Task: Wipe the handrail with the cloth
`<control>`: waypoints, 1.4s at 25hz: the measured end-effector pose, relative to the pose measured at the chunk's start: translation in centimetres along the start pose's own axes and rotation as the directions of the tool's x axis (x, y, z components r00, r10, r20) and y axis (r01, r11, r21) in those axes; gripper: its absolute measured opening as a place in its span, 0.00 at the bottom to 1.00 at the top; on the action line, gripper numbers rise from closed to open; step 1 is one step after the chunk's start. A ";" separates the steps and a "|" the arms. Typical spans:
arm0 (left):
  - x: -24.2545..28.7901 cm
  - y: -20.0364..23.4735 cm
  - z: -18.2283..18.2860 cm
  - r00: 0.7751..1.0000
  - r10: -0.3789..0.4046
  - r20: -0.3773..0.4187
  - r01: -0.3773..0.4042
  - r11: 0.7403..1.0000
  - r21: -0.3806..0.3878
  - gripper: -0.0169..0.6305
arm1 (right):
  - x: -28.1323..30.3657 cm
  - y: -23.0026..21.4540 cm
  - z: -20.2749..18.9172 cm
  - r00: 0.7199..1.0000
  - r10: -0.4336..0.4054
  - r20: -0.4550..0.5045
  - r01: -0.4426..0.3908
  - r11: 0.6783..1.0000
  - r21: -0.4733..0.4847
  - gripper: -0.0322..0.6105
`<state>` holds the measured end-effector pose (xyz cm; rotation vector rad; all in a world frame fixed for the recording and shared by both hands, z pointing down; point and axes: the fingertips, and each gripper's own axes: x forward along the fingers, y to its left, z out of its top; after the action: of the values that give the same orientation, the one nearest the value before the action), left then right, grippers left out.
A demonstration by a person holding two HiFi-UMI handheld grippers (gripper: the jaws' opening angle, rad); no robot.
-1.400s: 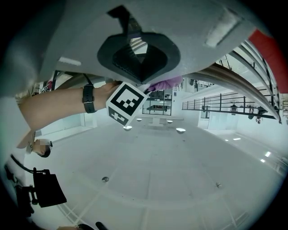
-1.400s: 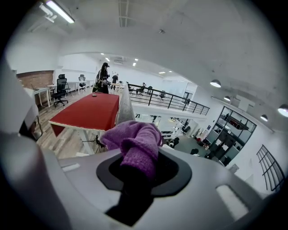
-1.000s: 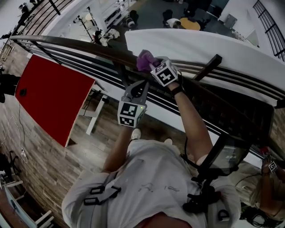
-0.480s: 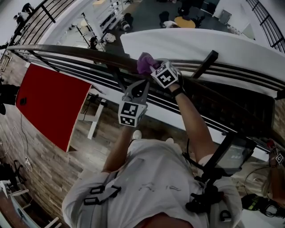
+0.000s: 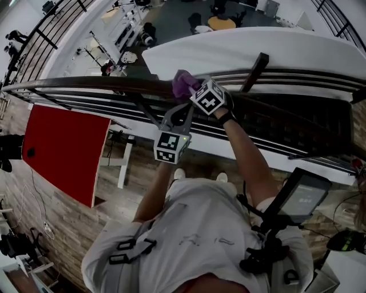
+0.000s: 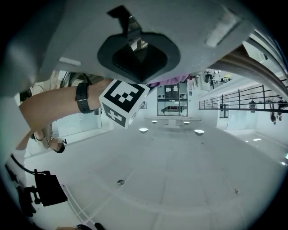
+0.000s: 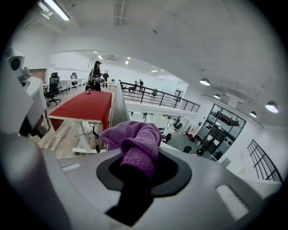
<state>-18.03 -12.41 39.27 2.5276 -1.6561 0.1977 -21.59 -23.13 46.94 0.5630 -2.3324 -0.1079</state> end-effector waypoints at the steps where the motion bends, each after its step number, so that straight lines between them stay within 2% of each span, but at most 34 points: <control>1: 0.2 -0.4 0.1 1.000 -0.010 -0.002 0.010 1.000 0.003 0.03 | -0.3 -0.2 -0.3 1.000 -0.004 -0.003 0.005 1.000 0.005 0.20; 10: 2.2 -3.4 0.6 0.997 -0.082 0.011 0.082 0.997 -0.007 0.03 | -3.2 -2.1 -3.8 0.998 -0.059 -0.028 0.060 0.997 0.045 0.20; 20: 3.5 -7.1 1.3 0.983 -0.184 0.011 0.184 0.983 0.020 0.03 | -6.4 -3.7 -6.8 0.992 -0.123 -0.040 0.126 0.989 0.072 0.21; 30: 3.8 -8.0 1.1 0.979 -0.203 0.002 0.203 0.979 0.029 0.03 | -8.3 -4.1 -8.4 0.989 -0.143 -0.044 0.146 0.986 0.086 0.21; 35: 4.9 -9.7 0.9 0.973 -0.230 -0.007 0.230 0.973 0.028 0.03 | -9.5 -4.8 -9.8 0.987 -0.153 -0.044 0.156 0.983 0.094 0.21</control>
<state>-7.11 -13.12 39.03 2.7107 -1.3521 0.2049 -7.17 -22.64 46.98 0.7886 -2.2654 -0.0554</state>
